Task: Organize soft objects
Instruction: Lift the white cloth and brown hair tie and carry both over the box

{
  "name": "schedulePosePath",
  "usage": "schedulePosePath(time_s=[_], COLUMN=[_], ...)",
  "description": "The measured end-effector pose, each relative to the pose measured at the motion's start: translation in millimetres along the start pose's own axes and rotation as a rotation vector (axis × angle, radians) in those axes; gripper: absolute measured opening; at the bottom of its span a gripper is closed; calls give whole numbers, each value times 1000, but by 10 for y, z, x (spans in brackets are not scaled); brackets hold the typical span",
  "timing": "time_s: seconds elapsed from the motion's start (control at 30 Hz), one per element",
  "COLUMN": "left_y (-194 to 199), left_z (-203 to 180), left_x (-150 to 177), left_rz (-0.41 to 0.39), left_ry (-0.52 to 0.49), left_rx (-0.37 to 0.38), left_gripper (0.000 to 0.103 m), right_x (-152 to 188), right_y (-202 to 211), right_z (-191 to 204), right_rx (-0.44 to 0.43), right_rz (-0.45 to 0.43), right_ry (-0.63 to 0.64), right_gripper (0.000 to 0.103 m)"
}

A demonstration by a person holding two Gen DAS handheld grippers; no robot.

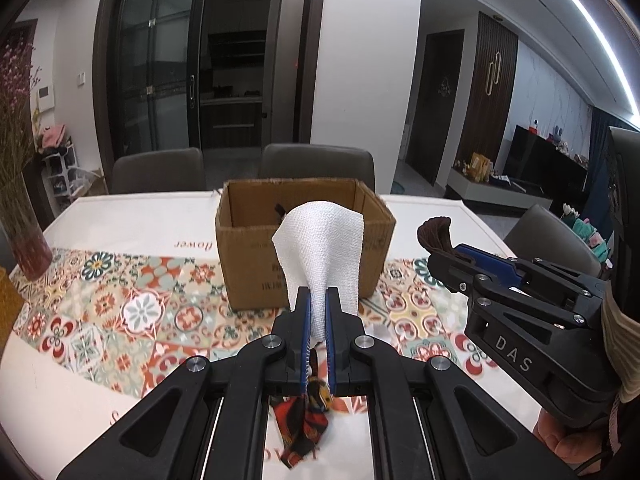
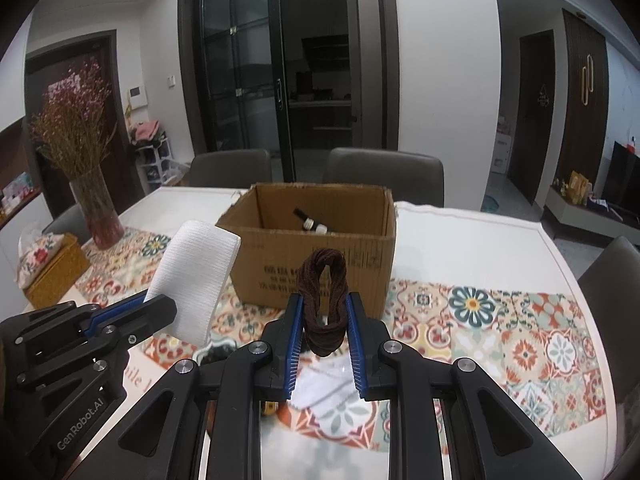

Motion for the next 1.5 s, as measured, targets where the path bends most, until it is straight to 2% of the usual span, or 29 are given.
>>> schedulePosePath(time_s=[0.5,0.87,1.23,1.5], left_y=[-309,-578,-884,-1158], left_z=[179,318,386,438], left_x=[-370,-563,-658,-710], left_rz=[-77,-129,-153,-140], left_ry=[-38,-59,-91,-105], left_rx=[2,-8,-19,-28], left_gripper=[8,8,8,8], right_x=[-419,-611,-722,-763], right_y=[-280,-592,-886,-1057], right_z=[11,6,-49,-35], right_rx=[56,64,85,96], right_rz=[-88,-128,-151,-147], right_ry=[-3,5,15,39], right_gripper=[23,23,23,23])
Point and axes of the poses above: each gripper's, at about its wrist camera, not at the fingertips, and y roughly against the way its jaws point, z to its left, x to its underside, the point moved 3 cm from there along -y, roughly the way its jaws point, and after that the axes turned 10 degrees about -z, right-handed, at the moved point
